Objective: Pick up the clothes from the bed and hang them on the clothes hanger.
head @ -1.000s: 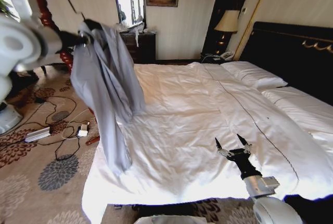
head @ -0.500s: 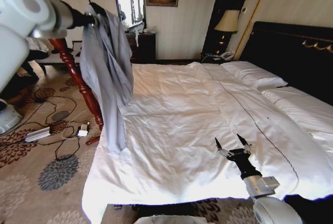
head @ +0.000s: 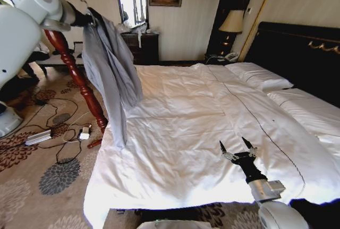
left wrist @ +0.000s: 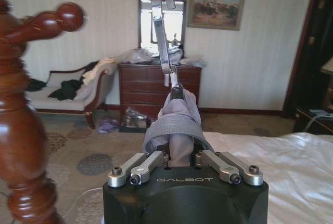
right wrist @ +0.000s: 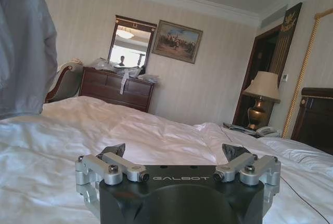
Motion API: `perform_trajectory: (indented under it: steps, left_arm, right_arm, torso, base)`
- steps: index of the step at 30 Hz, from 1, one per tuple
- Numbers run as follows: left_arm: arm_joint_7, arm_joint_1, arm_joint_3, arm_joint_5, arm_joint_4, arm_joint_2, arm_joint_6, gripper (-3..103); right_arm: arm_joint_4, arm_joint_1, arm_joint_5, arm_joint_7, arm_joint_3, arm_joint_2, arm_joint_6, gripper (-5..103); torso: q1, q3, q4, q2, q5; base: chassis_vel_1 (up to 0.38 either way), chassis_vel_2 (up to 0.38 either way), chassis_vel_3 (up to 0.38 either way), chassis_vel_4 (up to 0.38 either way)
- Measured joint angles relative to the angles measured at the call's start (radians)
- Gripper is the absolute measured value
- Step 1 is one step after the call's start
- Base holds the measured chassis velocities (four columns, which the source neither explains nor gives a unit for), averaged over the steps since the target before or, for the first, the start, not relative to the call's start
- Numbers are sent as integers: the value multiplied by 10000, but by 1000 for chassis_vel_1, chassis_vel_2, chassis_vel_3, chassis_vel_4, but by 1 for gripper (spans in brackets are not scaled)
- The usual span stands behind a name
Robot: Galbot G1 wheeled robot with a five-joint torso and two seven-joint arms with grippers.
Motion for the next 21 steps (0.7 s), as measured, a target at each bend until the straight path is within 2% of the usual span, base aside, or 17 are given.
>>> perform_trajectory:
  steps: [6,10,16,21]
  left_arm:
    - [106,44,-49,59,479,-76,-5,15]
    - [280,257,-446,267,913,-273,-4,15]
    - [506,330,-718,532,1668,-777,-5,15]
    - [884,74,-841,896,2750,-1429,-5,15]
  right_arm:
    - [0,0,0,0,0,0,0,100]
    - [0,0,1,0,0,0,0,100]
    - [0,0,1,0,0,0,0,100]
    - [0,0,1,0,0,-1,0,100]
  torso:
    - [0,0,-3,0,1]
    - [0,0,-2,0,0]
    - [0,1,-4,0,2]
    - [0,0,-4,0,3]
  base:
    - [0,0,0,0]
    - [0,0,0,0]
    - [0,0,0,0]
    - [0,0,0,0]
